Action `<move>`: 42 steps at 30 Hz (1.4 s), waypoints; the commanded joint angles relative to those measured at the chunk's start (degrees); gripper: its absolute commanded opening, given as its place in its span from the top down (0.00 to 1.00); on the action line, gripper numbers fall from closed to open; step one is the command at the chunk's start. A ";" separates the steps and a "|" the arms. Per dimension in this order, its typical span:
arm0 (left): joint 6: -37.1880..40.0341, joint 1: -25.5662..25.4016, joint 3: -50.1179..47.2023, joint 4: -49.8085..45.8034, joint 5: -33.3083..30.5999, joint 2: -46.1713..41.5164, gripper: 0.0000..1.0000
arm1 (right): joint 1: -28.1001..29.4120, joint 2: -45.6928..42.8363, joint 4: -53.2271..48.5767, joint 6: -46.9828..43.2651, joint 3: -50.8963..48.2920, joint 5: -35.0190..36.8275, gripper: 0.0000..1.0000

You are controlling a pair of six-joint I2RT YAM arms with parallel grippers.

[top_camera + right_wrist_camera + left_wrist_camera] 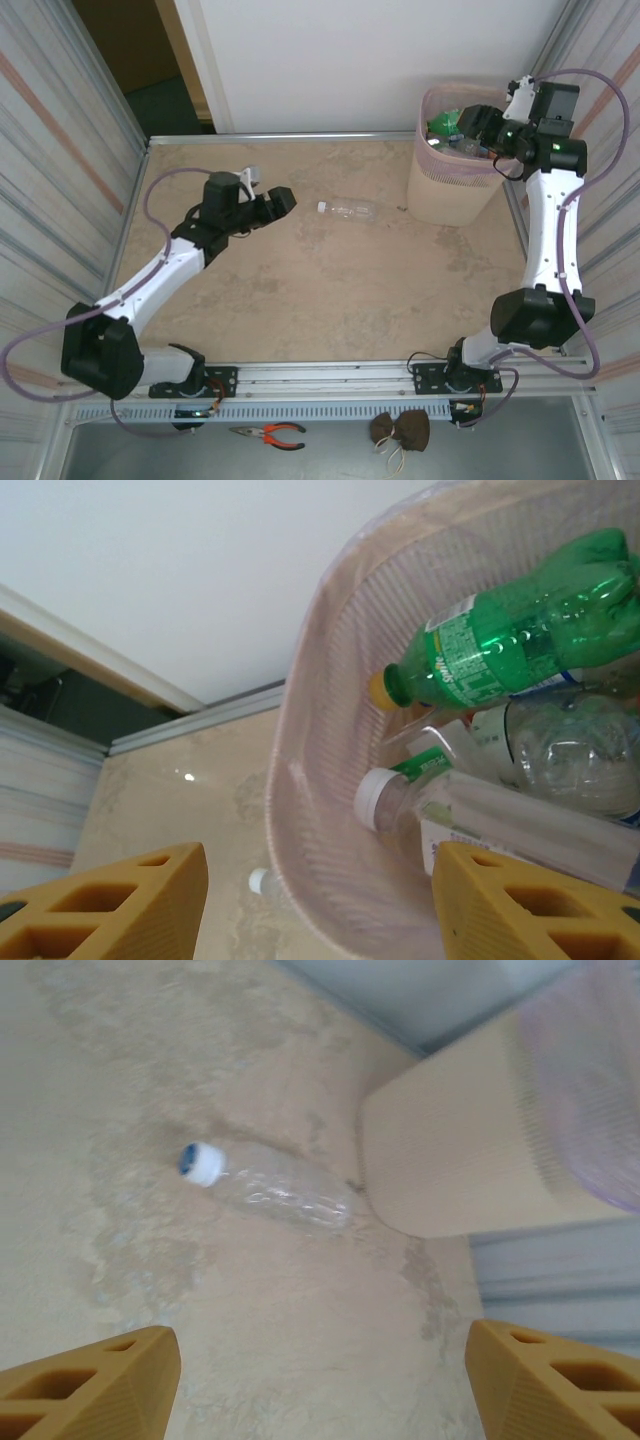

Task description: Put the plastic bottles in the bin

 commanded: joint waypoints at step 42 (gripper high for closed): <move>-52.57 -3.94 34.66 -13.30 -2.15 43.55 0.24 | 2.98 -12.70 2.73 0.93 -4.75 3.10 0.42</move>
